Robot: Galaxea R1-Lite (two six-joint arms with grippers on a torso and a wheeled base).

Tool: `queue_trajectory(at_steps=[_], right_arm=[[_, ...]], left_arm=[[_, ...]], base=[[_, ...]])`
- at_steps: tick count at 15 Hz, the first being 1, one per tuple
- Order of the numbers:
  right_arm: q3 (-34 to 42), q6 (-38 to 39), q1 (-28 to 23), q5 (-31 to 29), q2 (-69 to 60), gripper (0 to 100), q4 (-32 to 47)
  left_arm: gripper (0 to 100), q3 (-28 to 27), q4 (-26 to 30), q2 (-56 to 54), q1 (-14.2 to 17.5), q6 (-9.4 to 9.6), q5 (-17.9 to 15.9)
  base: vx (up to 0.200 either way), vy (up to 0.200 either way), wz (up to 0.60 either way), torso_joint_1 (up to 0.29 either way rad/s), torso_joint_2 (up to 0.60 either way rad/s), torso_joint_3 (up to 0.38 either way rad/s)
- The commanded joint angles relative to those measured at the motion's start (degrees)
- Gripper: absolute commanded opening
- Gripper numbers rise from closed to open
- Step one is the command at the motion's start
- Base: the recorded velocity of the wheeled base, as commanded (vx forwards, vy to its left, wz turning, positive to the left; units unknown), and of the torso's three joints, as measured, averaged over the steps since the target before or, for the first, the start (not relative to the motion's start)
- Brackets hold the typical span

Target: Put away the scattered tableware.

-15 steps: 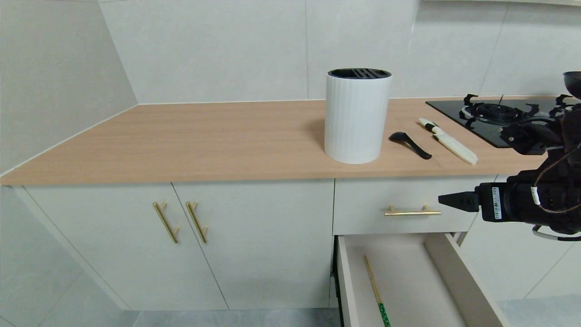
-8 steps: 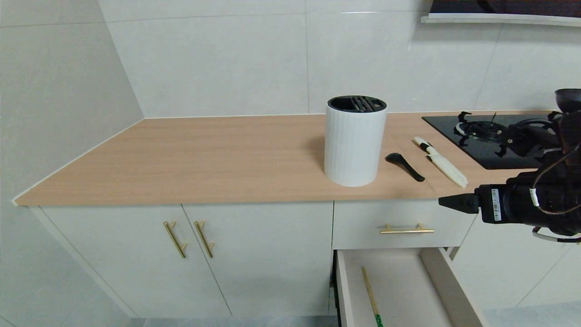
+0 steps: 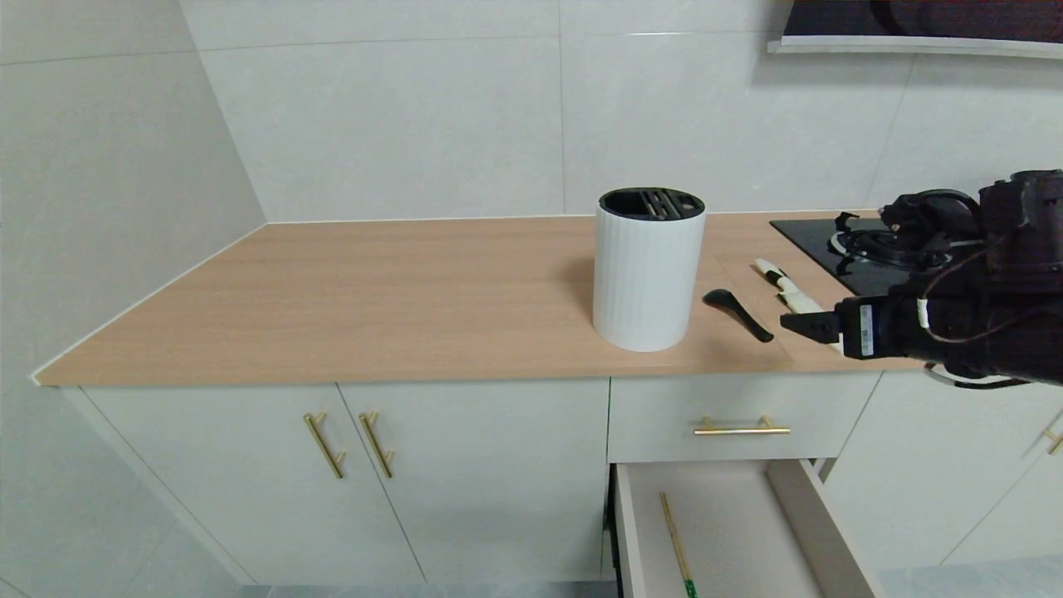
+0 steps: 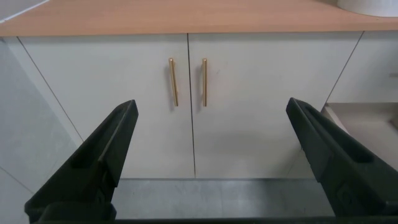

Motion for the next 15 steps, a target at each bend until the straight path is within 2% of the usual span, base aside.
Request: queue_trajectory(at_steps=[1,5,7,10,15], right_arm=[[-8.4,-3.7,-5.7,2.1,12.5,100,-5.7],[-19.6,-6.2,-8.5,7.5,23.4,100,-5.9],[-19.6,-7.8,-8.6,8.0,24.4,100,-6.0],[-18.9,-10.3,-10.7,13.8,28.3,100,-7.1],[-19.2,-10.2,-13.0,23.6,29.8,100,-8.7]], left_arm=[[100,0.0,0.0,0.0,0.0,-0.02,0.0],[100,0.0,0.0,0.0,0.0,-0.02,0.0],[100,0.0,0.0,0.0,0.0,-0.02,0.0],[100,0.0,0.0,0.0,0.0,0.07,0.0],[100,0.0,0.0,0.0,0.0,-0.02,0.0]], base=[[0.000,0.000,0.00,0.000,0.00,0.000],[0.000,0.000,0.00,0.000,0.00,0.000],[0.000,0.000,0.00,0.000,0.00,0.000],[0.000,0.000,0.00,0.000,0.00,0.000],[0.000,0.000,0.00,0.000,0.00,0.000]])
